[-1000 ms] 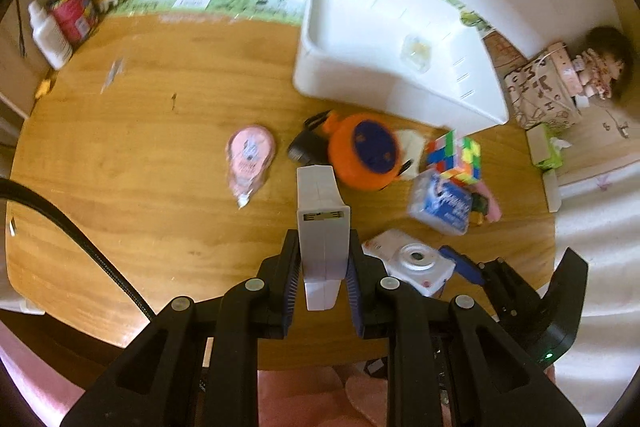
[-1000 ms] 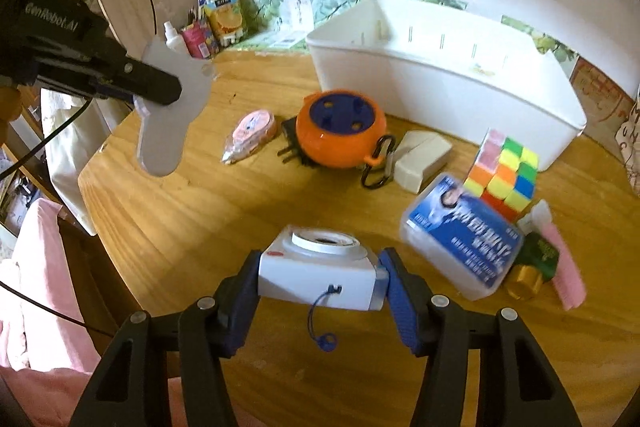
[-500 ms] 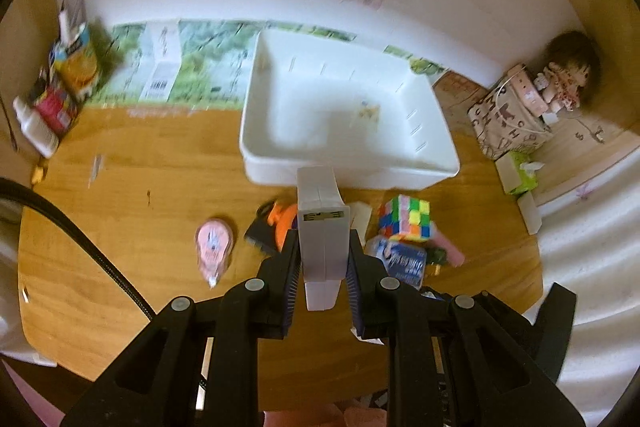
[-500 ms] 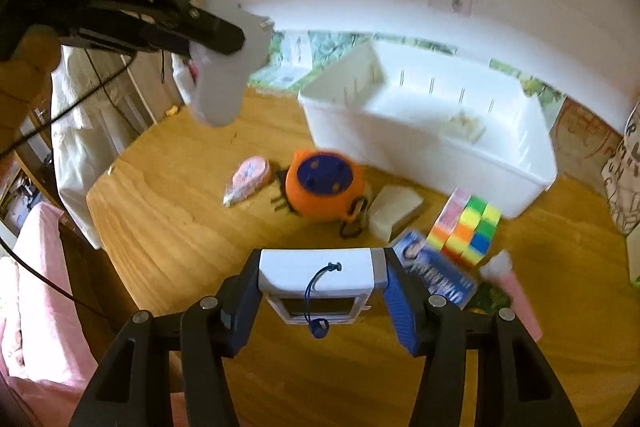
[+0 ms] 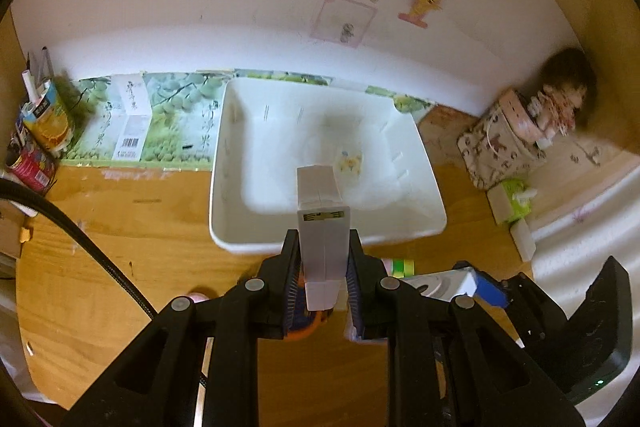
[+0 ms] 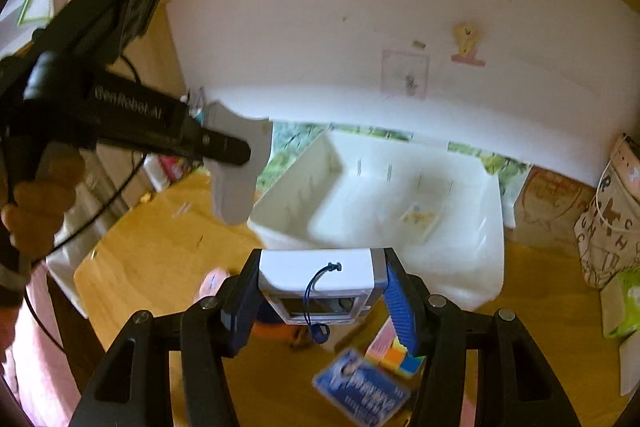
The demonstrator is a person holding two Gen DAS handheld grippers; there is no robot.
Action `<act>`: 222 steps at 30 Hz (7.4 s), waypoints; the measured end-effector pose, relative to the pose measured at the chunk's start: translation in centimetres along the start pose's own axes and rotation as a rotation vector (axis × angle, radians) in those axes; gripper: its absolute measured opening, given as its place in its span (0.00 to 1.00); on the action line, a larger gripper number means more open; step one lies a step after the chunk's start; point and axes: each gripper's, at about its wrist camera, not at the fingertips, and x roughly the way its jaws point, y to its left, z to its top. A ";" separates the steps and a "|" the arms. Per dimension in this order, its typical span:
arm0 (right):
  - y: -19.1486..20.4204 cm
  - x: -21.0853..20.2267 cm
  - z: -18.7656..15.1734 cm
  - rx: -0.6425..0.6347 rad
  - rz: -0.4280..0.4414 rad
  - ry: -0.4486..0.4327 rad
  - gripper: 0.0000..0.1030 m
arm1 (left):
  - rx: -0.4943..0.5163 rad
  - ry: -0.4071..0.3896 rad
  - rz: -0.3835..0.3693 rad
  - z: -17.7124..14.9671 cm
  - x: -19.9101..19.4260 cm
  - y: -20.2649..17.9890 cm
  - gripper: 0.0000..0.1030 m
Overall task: Organize rigid objects
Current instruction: 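Carry both pieces into the white bin and open both grippers, then withdraw both grippers from the bin back over the table, then grasp the blue-labelled floss box with the left gripper while the right gripper grasps the green-gold cylinder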
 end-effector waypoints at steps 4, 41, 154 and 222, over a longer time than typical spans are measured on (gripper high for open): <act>-1.3 1.5 1.8 0.015 -0.005 -0.019 0.55 | -0.006 -0.007 -0.005 1.9 1.3 0.2 0.22; -7.4 13.0 4.9 0.200 0.033 0.049 0.59 | -0.029 0.027 0.015 8.0 11.3 1.0 0.65; -7.0 1.3 -16.2 -0.015 -0.187 0.247 0.82 | 0.264 0.531 0.107 -12.3 15.9 -10.5 0.84; -5.8 3.2 -17.7 -0.160 -0.123 0.282 0.40 | -0.019 0.699 0.168 -15.9 19.2 -4.6 0.93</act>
